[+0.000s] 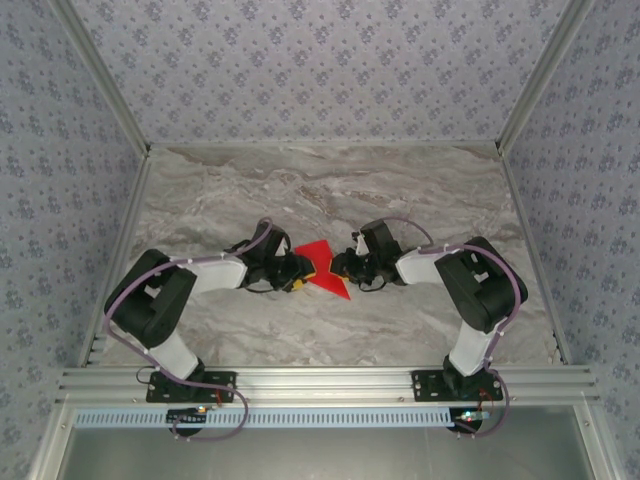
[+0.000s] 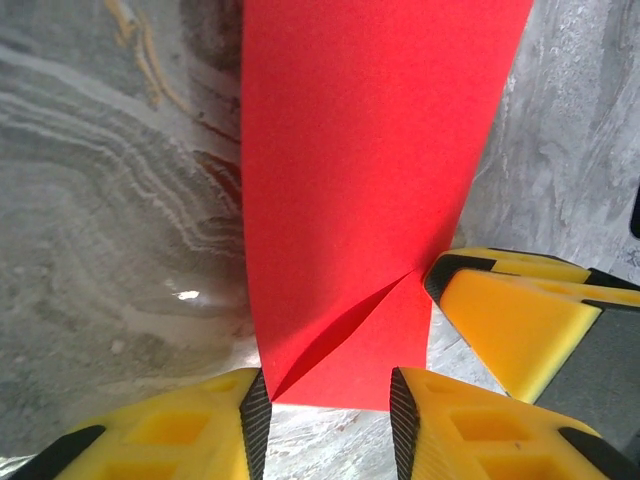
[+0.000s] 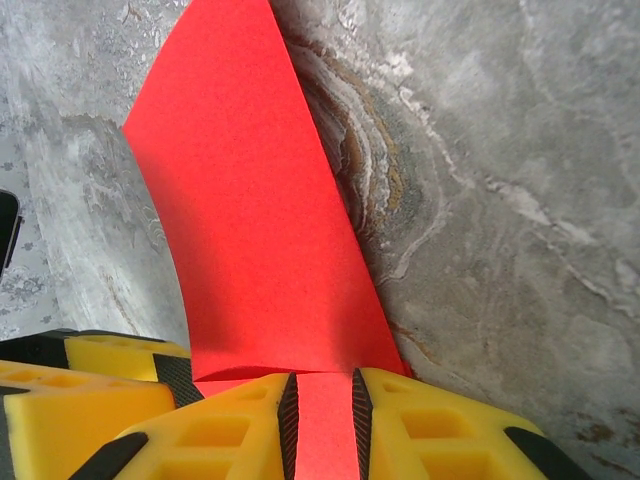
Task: Fold a paper plane with a square sheet of paper (pick it up from the middle)
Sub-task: Fold the wing for the fifth time at the center of the table.
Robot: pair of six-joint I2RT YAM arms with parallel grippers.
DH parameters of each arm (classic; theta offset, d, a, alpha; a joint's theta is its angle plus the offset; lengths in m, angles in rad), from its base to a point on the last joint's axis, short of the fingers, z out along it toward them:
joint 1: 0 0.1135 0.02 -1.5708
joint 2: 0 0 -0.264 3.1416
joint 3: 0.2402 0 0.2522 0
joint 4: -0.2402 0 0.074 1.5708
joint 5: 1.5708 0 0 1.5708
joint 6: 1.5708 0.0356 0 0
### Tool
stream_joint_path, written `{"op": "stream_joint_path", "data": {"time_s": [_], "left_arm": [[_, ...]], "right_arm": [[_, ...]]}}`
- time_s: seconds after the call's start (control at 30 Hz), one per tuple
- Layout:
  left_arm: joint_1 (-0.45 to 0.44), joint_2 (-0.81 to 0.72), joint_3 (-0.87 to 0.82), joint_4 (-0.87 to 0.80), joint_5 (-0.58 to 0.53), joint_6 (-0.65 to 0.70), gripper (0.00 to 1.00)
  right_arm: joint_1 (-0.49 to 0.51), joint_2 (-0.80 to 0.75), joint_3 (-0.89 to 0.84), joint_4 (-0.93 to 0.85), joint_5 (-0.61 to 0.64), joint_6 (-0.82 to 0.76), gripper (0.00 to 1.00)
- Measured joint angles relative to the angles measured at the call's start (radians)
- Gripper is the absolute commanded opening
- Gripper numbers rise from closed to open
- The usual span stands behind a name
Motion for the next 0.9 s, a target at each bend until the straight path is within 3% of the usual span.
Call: {"op": "stream_joint_path", "data": {"time_s": [0.33,0.53,0.7,0.9], "left_arm": [[0.000,0.026,0.001,0.045,0.018,-0.016,0.35],[0.000,0.037,0.001,0.085,0.036,-0.037,0.24],[0.000,0.037,0.001,0.097,0.048,-0.045,0.14],[-0.003,0.037,0.001,0.104,0.049,-0.051,0.10]], "right_arm": [[-0.011,0.000,-0.010,0.015,-0.017,0.003,0.27],[-0.014,0.000,-0.016,0.019,-0.024,-0.016,0.24],[-0.011,-0.005,-0.016,0.019,-0.028,-0.073,0.33],[-0.008,-0.020,-0.016,0.019,-0.029,-0.147,0.42]]}}
